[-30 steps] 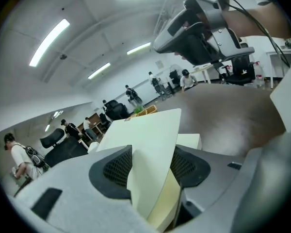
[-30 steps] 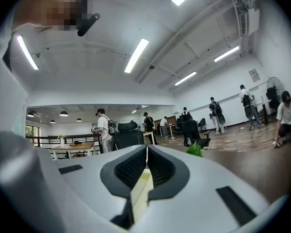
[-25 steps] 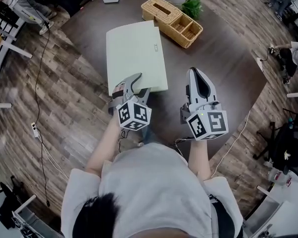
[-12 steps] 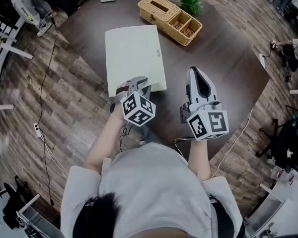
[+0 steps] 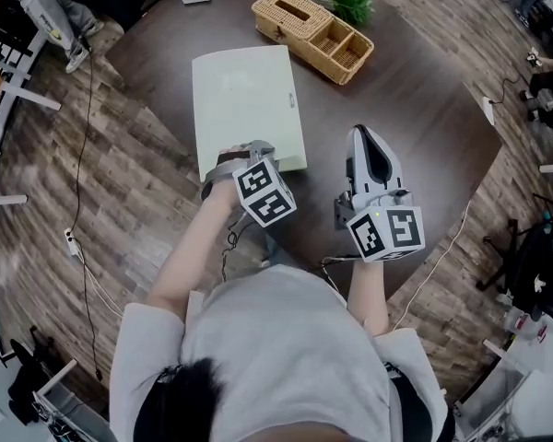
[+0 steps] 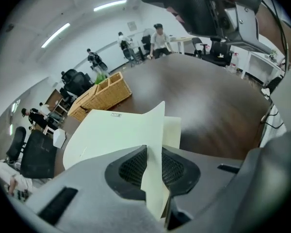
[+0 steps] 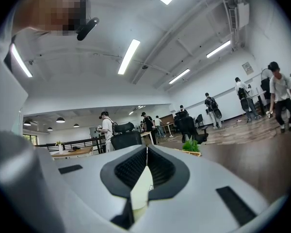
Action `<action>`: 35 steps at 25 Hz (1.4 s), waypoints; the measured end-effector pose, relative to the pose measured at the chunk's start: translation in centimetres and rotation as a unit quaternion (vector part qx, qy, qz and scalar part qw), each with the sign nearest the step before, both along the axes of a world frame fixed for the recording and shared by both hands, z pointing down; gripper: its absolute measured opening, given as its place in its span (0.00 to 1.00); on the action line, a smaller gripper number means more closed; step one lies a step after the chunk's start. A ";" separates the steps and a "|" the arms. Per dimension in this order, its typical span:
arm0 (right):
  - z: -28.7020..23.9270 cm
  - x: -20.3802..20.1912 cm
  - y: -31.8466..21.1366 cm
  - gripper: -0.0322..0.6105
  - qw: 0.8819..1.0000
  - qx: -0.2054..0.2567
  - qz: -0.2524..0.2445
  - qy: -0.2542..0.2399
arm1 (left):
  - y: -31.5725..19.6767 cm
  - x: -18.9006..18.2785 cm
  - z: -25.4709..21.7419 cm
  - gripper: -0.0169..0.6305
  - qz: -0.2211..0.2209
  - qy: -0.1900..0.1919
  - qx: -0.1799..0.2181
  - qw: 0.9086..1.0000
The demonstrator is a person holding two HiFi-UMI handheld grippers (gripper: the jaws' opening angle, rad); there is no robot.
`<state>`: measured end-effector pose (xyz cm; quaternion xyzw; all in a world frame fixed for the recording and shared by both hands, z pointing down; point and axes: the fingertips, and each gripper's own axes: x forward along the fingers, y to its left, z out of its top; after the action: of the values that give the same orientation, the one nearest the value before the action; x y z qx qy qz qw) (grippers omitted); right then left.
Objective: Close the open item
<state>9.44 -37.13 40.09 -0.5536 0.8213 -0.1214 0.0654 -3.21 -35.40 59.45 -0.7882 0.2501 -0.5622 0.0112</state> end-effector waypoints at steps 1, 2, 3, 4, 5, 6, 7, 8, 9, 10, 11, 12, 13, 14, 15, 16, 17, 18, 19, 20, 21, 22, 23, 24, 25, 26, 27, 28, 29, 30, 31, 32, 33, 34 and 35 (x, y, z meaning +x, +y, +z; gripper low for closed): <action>0.0 0.0 0.0 0.07 1.000 0.000 0.000 -0.001 | 0.0 0.0 0.1 0.10 0.010 -0.015 -0.005 1.000; 0.1 0.1 0.0 0.07 1.000 -0.001 0.001 -0.002 | 0.1 0.1 0.3 0.10 0.020 -0.029 -0.010 0.999; 0.2 0.2 0.0 0.07 1.000 -0.001 0.001 -0.004 | 0.1 0.2 0.4 0.10 0.029 -0.040 -0.014 0.999; 0.2 0.2 -0.1 0.07 1.000 -0.001 0.001 -0.005 | 0.1 0.3 0.6 0.10 0.037 -0.050 -0.017 0.998; 0.3 0.2 -0.1 0.07 1.000 -0.001 0.001 -0.006 | 0.1 0.3 0.7 0.10 0.043 -0.057 -0.018 0.997; 0.4 0.1 -0.1 0.07 1.000 -0.002 0.001 -0.007 | 0.1 0.3 0.7 0.10 0.048 -0.064 -0.017 0.997; 0.4 0.1 -0.1 0.07 1.000 -0.002 0.001 -0.007 | 0.2 0.3 0.8 0.10 0.053 -0.068 -0.014 0.996; 0.4 0.0 -0.2 0.07 1.000 -0.002 0.001 -0.008 | 0.2 0.3 0.7 0.11 0.057 -0.070 -0.012 0.996; 0.3 0.0 -0.2 0.07 1.000 -0.002 0.001 -0.008 | 0.2 0.3 0.7 0.12 0.059 -0.069 -0.012 0.996; 0.3 0.0 -0.2 0.07 1.000 -0.001 0.000 -0.008 | 0.2 0.3 0.6 0.13 0.061 -0.065 -0.013 0.996; 0.2 0.0 -0.1 0.07 1.000 0.000 0.000 -0.008 | 0.3 0.4 0.4 0.14 0.062 -0.058 -0.016 0.996; 0.1 0.1 0.0 0.07 1.000 0.000 0.000 -0.007 | 0.4 0.4 0.2 0.16 0.064 -0.048 -0.019 0.997; 0.0 0.1 0.1 0.07 1.000 0.001 0.000 -0.007 | 0.6 0.5 0.0 0.18 0.067 -0.037 -0.022 0.997; 0.0 0.2 0.1 0.07 1.000 0.001 -0.001 -0.007 | 0.7 0.5 0.0 0.20 0.070 -0.026 -0.026 0.997; 0.0 0.2 0.1 0.07 1.000 0.001 -0.001 -0.007 | 0.9 0.6 0.0 0.23 0.074 -0.016 -0.031 0.997; 0.0 0.2 0.1 0.07 1.000 0.001 -0.001 -0.007 | 1.1 0.6 0.0 0.24 0.077 -0.008 -0.034 0.996; -0.1 0.3 0.1 0.07 1.000 0.001 -0.001 -0.007 | 1.2 0.6 0.0 0.26 0.081 -0.002 -0.037 0.996; -0.2 0.3 0.1 0.07 1.000 0.001 -0.001 -0.006 | 1.4 0.7 0.0 0.26 0.085 0.003 -0.041 0.996; -0.3 0.3 0.1 0.07 1.000 0.002 -0.001 -0.006 | 1.6 0.7 0.0 0.28 0.089 0.008 -0.049 0.995; -0.3 0.3 0.2 0.07 1.000 0.002 -0.002 -0.006 | 2.0 0.7 0.1 0.30 0.093 0.015 -0.063 0.994; -0.3 0.3 0.3 0.07 1.000 0.002 -0.002 -0.006 | 2.4 0.8 0.2 0.32 0.092 0.027 -0.079 0.992; -0.3 0.4 0.3 0.07 1.000 0.002 -0.002 -0.005 | 2.7 0.8 0.3 0.32 0.086 0.045 -0.095 0.991; -0.3 0.4 0.4 0.07 1.000 0.003 -0.002 -0.005 | 2.8 0.9 0.3 0.32 0.074 0.067 -0.106 0.989; -0.2 0.4 0.3 0.07 1.000 0.003 -0.003 -0.005 | 2.6 0.9 0.2 0.32 0.056 0.090 -0.114 0.988; -0.2 0.4 0.3 0.07 1.000 0.005 -0.004 -0.004 | 2.3 0.9 0.0 0.32 0.034 0.115 -0.122 0.985; -0.2 0.4 0.3 0.07 1.000 0.005 -0.005 -0.004 | 2.0 0.9 -0.2 0.32 0.009 0.139 -0.132 0.981; -0.2 0.4 0.3 0.07 1.000 0.005 -0.004 -0.004 | 1.6 0.8 -0.4 0.31 -0.017 0.161 -0.141 0.977; -0.2 0.5 0.3 0.07 1.000 0.005 -0.004 -0.004 | 1.1 0.6 -0.6 0.28 -0.041 0.178 -0.145 0.972; -0.2 0.5 0.4 0.07 1.000 0.004 -0.004 -0.005 | 0.6 0.3 -0.7 0.21 -0.063 0.187 -0.144 0.970; -0.2 0.5 0.4 0.07 1.000 0.003 -0.004 -0.005 | 0.2 0.0 -0.8 0.12 -0.082 0.189 -0.140 0.969; -0.2 0.5 0.5 0.07 1.000 0.002 -0.004 -0.006 | -0.2 -0.3 -0.7 0.05 -0.096 0.186 -0.136 0.968; -0.2 0.5 0.5 0.07 1.000 0.002 -0.004 -0.007 | -0.3 -0.4 -0.5 0.04 -0.101 0.179 -0.131 0.970; -0.2 0.5 0.5 0.07 1.000 0.002 -0.004 -0.007 | -0.3 -0.4 -0.3 0.04 -0.100 0.167 -0.123 0.973; -0.3 0.5 0.5 0.07 1.000 0.002 -0.004 -0.007 | -0.3 -0.4 0.0 0.04 -0.097 0.148 -0.111 0.978; -0.3 0.5 0.5 0.07 1.000 0.002 -0.004 -0.007 | -0.2 -0.4 0.3 0.04 -0.092 0.122 -0.094 0.984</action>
<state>9.90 -36.61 39.82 -0.5496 0.8231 -0.1237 0.0716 -3.64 -35.62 59.70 -0.8220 0.2666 -0.4817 -0.1455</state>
